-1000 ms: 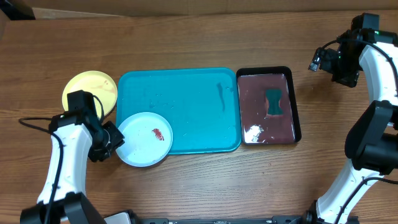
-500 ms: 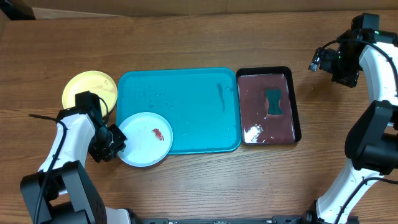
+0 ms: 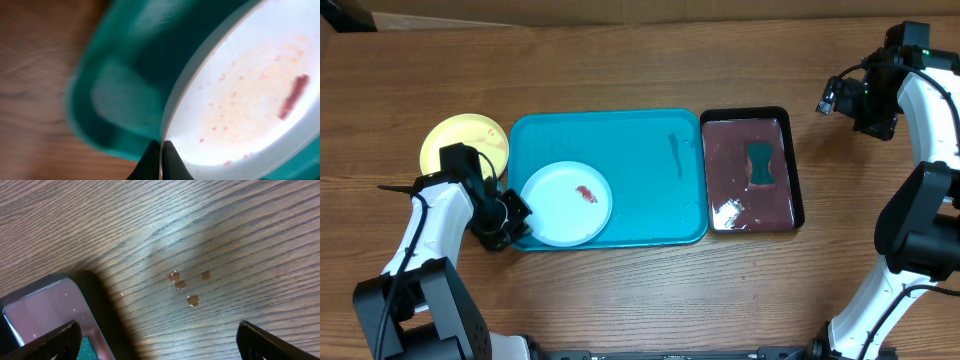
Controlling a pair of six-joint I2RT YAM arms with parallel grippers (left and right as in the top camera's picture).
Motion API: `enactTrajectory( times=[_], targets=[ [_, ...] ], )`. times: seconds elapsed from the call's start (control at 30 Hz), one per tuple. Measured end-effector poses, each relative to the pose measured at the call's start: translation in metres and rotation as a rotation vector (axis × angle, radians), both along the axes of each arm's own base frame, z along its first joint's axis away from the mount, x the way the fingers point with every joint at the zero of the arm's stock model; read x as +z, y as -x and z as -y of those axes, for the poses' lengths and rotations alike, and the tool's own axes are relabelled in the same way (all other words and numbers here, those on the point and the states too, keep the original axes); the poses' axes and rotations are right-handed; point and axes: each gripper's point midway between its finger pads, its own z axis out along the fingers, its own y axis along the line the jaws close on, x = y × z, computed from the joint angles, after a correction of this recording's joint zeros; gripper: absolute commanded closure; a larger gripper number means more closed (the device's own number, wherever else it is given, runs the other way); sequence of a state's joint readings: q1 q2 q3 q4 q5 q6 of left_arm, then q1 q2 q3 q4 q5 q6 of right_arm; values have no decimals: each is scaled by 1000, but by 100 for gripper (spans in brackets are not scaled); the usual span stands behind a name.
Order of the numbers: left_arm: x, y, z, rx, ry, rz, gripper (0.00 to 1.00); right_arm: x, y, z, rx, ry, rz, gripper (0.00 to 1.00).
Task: Clean dirty plates on tray and stack at the side
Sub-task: 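Slide the white plate right onto the teal tray center with left gripper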
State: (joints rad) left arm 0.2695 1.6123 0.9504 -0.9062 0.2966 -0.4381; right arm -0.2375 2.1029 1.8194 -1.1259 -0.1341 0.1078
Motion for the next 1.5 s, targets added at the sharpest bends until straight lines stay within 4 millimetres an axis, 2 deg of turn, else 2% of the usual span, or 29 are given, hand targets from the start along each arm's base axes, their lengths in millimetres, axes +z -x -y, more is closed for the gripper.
enactTrajectory(
  times=[0.13, 0.37, 0.57, 0.67, 0.9, 0.97, 1.03, 1.17, 1.27, 1.37, 1.5],
  targets=[
    [5, -15, 21, -36, 72, 70, 96, 0, 0, 0, -1, 0, 0, 0],
    [12, -44, 58, -127, 102, 189, 96, 0, 0, 0, -1, 0, -1, 0],
    [15, -56, 93, -183, 97, 237, 96, 0, 0, 0, -1, 0, 0, 0],
    [13, -56, 102, -171, 65, 229, 96, 0, 0, 0, 0, 0, 0, 0],
    [11, -65, 102, -79, 3, 234, 95, 0, 0, 0, -1, 0, 0, 0],
    [11, -68, 100, -64, -6, 243, 85, 0, 0, 0, -1, 0, 0, 0],
    [11, -69, 99, -52, -13, 241, 69, 0, 0, 0, 0, 0, 0, 0],
    [9, -69, 96, -62, -32, 242, 57, 0, 0, 0, -1, 0, 0, 0],
    [1, -68, 94, -99, -49, 230, 57, 0, 0, 0, 0, 0, 0, 0],
    [-7, -67, 93, -133, -62, 221, 62, 0, 0, 0, 0, 0, 0, 0],
    [-9, -76, 93, -178, -76, 261, 66, 0, 0, 0, 0, 0, 0, 0]
  ],
)
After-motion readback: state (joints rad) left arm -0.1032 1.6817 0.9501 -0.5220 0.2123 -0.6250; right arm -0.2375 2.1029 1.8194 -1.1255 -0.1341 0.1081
